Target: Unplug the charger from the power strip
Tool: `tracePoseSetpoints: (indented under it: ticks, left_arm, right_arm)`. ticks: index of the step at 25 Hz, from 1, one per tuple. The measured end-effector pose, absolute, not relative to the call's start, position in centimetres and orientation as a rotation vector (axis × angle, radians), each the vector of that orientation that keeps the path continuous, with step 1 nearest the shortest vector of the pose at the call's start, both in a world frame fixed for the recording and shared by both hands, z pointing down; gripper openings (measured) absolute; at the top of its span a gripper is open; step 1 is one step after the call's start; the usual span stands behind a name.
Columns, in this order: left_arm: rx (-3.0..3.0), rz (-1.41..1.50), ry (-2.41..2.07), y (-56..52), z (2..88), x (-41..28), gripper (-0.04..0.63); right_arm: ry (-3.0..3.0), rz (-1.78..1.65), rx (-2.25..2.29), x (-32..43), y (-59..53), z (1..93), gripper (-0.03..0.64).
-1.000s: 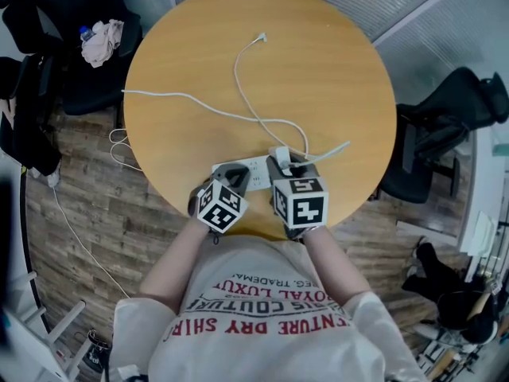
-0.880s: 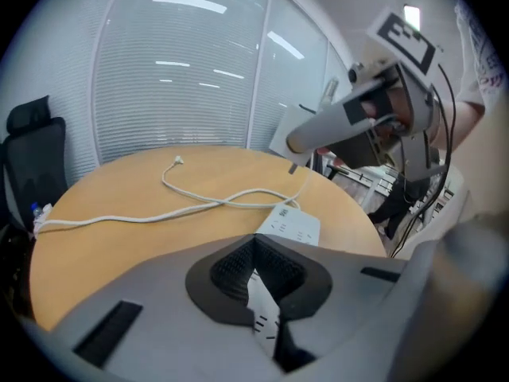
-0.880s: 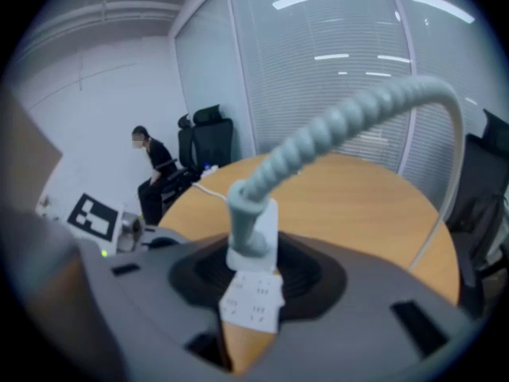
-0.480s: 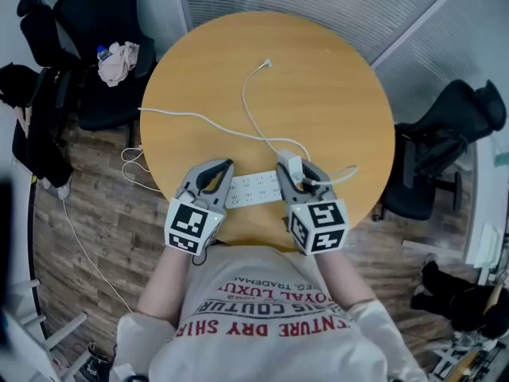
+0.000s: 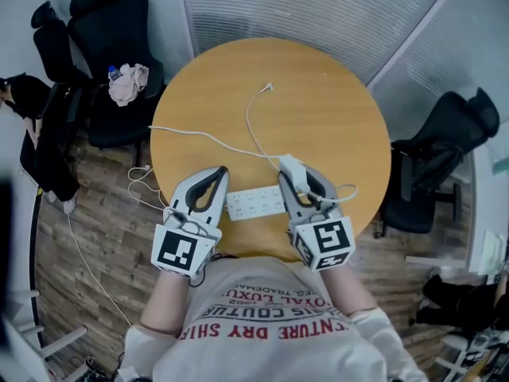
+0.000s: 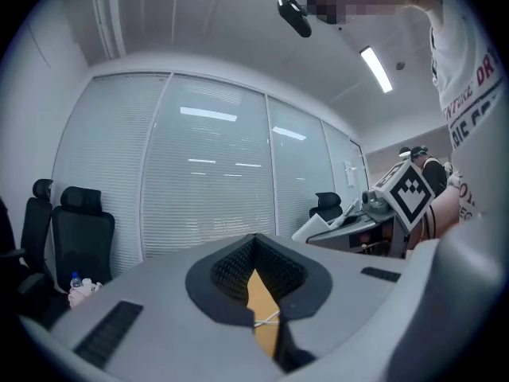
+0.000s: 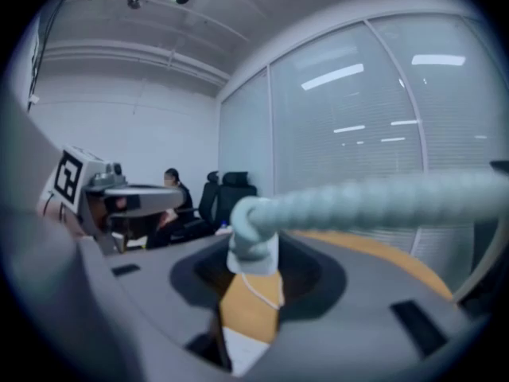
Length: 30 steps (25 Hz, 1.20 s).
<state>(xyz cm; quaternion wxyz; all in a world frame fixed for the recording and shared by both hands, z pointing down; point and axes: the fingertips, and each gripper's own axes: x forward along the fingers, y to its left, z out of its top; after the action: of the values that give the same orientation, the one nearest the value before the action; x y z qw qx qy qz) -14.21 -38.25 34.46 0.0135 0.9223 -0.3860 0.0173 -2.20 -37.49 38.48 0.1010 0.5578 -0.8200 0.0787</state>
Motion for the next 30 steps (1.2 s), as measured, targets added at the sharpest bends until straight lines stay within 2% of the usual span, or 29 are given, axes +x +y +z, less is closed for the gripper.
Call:
tracePoseSetpoints:
  ticks: [8, 30]
  left_arm:
    - [2.898, 0.016, -1.235, -38.3, 33.6, -15.9, 0.029]
    - [2.853, 0.037, -1.223, -37.6, 35.0, -15.2, 0.029]
  right_arm:
    - [-2.412, 0.225, 1.686, -2.0, -37.0, 38.3, 0.156]
    - [-2.365, 0.279, 1.712, -1.0, -35.8, 39.5, 0.155]
